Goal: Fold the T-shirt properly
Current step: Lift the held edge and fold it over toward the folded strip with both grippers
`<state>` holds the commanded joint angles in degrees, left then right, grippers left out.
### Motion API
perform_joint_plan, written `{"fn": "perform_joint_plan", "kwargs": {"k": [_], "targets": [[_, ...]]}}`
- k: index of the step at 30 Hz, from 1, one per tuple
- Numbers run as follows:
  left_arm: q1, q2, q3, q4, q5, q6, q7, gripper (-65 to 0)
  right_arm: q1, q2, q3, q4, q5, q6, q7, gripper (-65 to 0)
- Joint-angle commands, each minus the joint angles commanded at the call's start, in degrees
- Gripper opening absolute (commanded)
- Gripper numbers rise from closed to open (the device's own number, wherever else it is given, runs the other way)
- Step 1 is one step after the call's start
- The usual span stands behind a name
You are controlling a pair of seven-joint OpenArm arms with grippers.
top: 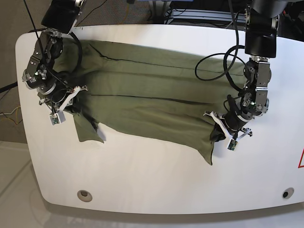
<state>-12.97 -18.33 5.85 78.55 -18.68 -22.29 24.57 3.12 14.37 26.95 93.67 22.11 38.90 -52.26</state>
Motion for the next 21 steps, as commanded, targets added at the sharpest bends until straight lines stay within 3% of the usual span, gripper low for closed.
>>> {"fn": "perform_joint_plan", "kwargs": {"k": [11,21], "targets": [[2.5,-2.3,-1.0,1.9,0.0,0.0,0.0,-65.0,-0.3,1.8,3.7,0.0,0.0,0.0,0.0,-64.4],[6.0,-2.4,-6.3,3.6,0.0,-0.1,0.0,-65.0,-2.5,3.2,9.5,0.1,0.0,0.0,0.0,-64.5]]}}
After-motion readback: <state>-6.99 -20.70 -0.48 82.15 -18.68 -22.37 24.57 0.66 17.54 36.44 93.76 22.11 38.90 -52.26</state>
